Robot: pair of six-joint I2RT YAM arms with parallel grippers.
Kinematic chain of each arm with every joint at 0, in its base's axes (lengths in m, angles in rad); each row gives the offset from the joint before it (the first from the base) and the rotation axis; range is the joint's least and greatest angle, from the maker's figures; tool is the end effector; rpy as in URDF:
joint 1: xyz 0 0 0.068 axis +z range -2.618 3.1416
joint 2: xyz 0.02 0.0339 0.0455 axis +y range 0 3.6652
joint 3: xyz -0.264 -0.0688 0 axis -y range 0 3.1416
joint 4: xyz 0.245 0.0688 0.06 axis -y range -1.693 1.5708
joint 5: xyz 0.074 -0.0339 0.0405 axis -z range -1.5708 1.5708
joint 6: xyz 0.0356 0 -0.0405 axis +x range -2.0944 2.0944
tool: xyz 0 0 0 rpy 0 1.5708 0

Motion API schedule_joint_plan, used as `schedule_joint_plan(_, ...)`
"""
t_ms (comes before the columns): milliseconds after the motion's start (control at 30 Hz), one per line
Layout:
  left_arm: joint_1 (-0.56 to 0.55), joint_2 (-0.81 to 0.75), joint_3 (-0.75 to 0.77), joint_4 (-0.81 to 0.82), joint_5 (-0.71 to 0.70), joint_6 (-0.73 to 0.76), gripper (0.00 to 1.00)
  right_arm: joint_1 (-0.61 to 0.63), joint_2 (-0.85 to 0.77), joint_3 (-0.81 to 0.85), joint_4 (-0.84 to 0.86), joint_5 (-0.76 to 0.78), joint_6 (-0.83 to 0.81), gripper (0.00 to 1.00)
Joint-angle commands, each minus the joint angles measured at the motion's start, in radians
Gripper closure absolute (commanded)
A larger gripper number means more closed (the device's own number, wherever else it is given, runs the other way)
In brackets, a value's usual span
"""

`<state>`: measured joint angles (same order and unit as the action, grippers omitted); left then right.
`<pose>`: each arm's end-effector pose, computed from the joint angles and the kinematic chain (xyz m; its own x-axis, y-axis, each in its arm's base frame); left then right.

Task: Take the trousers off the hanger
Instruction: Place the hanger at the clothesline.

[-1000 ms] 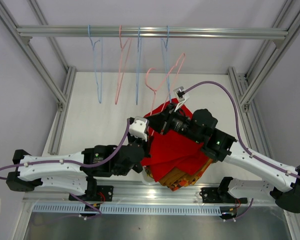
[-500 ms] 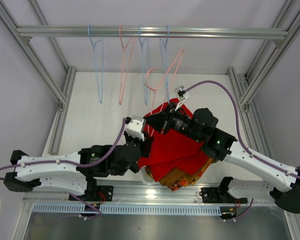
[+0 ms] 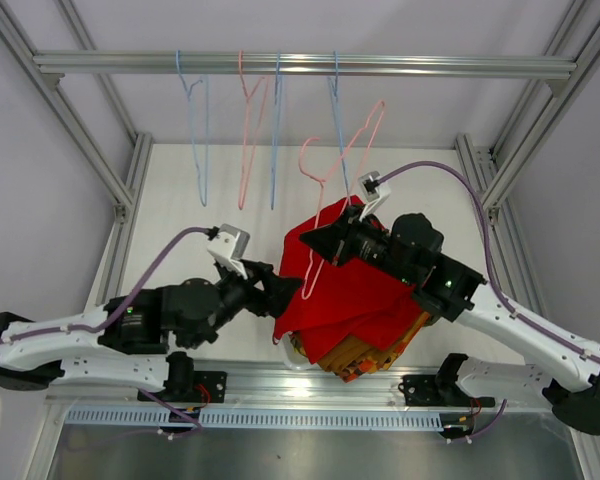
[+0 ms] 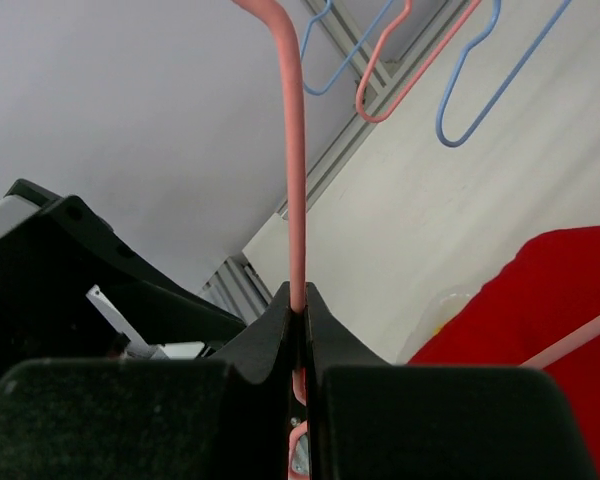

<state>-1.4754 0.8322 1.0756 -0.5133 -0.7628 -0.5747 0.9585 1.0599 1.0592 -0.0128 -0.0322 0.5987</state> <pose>0.0399 -0.1586 0.3994 -0.3780 -0.1750 -0.9091 0.5370 0.7585 -0.3693 0.1402 0.2016 0.4021 -0.4778 0.2998 -0.8257 -0.6866 0.4590 0.5639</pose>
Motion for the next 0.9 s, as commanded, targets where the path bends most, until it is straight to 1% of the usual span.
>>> schedule_joint_plan(0,-0.003,-0.086,0.032,-0.008,0.063,0.032,0.25,-0.027,-0.066,0.076,-0.078,-0.001,-0.046,1.0)
schedule_joint_plan(67,-0.003,-0.111,0.04,-0.025,0.045,0.068,0.23,-0.038,-0.08,0.102,-0.145,-0.029,-0.063,1.0)
schedule_joint_plan(200,-0.003,-0.146,0.056,-0.106,-0.023,0.088,0.22,-0.079,-0.116,0.162,-0.252,-0.093,-0.088,1.0)
schedule_joint_plan(300,-0.003,-0.177,0.044,-0.12,-0.036,0.096,0.21,-0.162,-0.123,0.2,-0.351,-0.147,-0.1,1.0)
schedule_joint_plan(333,-0.003,-0.191,0.043,-0.123,-0.038,0.099,0.21,-0.217,-0.126,0.208,-0.384,-0.187,-0.106,1.0)
schedule_joint_plan(433,-0.003,-0.205,0.033,-0.148,-0.047,0.099,0.21,-0.309,-0.12,0.24,-0.43,-0.268,-0.126,1.0)
schedule_joint_plan(467,-0.003,-0.206,0.037,-0.165,-0.059,0.092,0.21,-0.367,-0.109,0.254,-0.481,-0.291,-0.155,1.0)
schedule_joint_plan(500,-0.003,-0.203,0.04,-0.188,-0.072,0.079,0.21,-0.397,-0.1,0.269,-0.515,-0.293,-0.175,1.0)
schedule_joint_plan(533,-0.003,-0.202,0.043,-0.23,-0.087,0.067,0.21,-0.426,-0.088,0.309,-0.585,-0.298,-0.198,1.0)
schedule_joint_plan(567,-0.003,-0.197,0.055,-0.25,-0.098,0.052,0.21,-0.473,-0.075,0.332,-0.623,-0.291,-0.221,1.0)
schedule_joint_plan(667,-0.003,-0.194,0.067,-0.292,-0.13,0.042,0.21,-0.546,-0.012,0.409,-0.751,-0.293,-0.296,1.0)
schedule_joint_plan(700,-0.003,-0.197,0.066,-0.294,-0.133,0.045,0.2,-0.591,0.011,0.423,-0.772,-0.31,-0.307,1.0)
schedule_joint_plan(767,-0.003,-0.202,0.067,-0.295,-0.144,0.053,0.2,-0.641,0.025,0.43,-0.796,-0.351,-0.307,1.0)
schedule_joint_plan(800,-0.003,-0.206,0.067,-0.294,-0.148,0.055,0.2,-0.688,0.032,0.424,-0.791,-0.415,-0.3,1.0)
schedule_joint_plan(867,-0.003,-0.209,0.06,-0.295,-0.156,0.052,0.2,-0.739,0.035,0.4,-0.751,-0.509,-0.26,1.0)
